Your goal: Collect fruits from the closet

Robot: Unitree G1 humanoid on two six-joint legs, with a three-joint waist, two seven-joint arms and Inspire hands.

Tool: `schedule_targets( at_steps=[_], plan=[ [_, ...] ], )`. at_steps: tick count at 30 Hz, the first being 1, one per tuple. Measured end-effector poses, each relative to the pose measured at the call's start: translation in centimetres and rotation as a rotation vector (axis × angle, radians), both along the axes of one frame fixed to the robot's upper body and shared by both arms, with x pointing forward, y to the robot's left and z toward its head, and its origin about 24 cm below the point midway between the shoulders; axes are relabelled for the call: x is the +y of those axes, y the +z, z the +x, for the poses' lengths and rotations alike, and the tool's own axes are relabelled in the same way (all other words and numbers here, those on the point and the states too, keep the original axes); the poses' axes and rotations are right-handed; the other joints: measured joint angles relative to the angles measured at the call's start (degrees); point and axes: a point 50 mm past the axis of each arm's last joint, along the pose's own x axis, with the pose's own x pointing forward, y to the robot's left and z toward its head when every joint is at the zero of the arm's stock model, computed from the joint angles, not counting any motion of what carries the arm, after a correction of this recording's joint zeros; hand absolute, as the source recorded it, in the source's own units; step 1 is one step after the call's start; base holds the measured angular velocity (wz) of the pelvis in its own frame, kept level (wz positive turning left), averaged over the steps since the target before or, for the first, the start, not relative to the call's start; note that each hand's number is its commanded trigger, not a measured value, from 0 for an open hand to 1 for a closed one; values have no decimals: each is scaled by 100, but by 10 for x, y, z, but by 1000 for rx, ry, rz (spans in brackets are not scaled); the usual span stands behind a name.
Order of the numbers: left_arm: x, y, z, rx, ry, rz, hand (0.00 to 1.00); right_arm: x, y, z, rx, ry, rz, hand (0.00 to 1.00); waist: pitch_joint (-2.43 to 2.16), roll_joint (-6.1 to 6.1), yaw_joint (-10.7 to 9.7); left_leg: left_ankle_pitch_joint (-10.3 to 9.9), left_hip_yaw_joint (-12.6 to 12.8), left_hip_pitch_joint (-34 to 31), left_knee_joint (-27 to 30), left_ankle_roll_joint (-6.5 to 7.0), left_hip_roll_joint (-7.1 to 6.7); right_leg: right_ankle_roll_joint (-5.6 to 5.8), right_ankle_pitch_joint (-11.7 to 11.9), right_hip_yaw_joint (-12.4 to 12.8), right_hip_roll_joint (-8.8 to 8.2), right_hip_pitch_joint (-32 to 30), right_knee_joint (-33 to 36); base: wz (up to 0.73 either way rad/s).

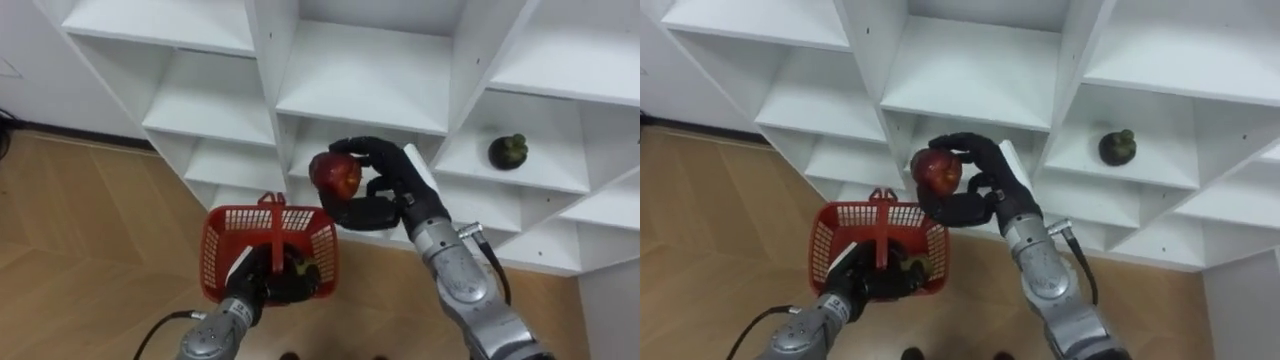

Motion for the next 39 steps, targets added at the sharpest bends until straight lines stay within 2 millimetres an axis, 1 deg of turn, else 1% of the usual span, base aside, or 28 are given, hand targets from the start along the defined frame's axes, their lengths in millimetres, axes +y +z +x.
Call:
schedule_targets(
  at_steps=[3,6,8,11,22,27,32,39],
  plan=[
    [3,-2,-4,2,8,2,100,-5,-12,-13,45,1,-30,100,1,-2,-77,-6,23,-20,7,-9,34,-10,35,11,42,14,-82,-5],
    [4,-2,-5,6,25,-18,100,-7,-19,-21,63,16,-77,100,1,3,-89,-12,105,-65,7,-20,67,-38,67,15,62,-68,-97,-14],
    [4,-2,-5,4,25,-25,100,-8,-19,-22,58,24,-102,100,0,16,-102,-10,120,-104,12,-24,81,-62,88,5,63,-101,-72,-8],
    [4,-2,-5,3,22,-28,100,-13,-20,-21,55,36,-136,100,4,21,-100,-11,122,-124,5,-32,86,-68,91,7,62,-140,-64,0],
    [-3,4,-1,-28,-30,-67,100,-17,-27,-31,98,55,-143,100,8,41,-90,-26,156,-112,-22,-52,102,-71,87,25,61,-153,-79,-1],
    [-8,7,-1,-35,-58,-125,100,-17,-28,-31,108,69,-145,100,9,41,-102,-32,153,-117,-14,-58,100,-74,63,29,61,-161,-78,0],
    [-12,17,5,-79,-82,-188,100,-16,-28,-31,109,77,-145,100,8,38,-140,-35,153,-194,5,-63,105,-84,48,13,58,-240,-61,0],
    [-15,19,4,-87,-98,-215,100,-17,-27,-30,106,69,-138,100,8,38,-237,-46,162,-222,10,-83,126,-89,52,85,89,-265,-40,0]
  ],
)
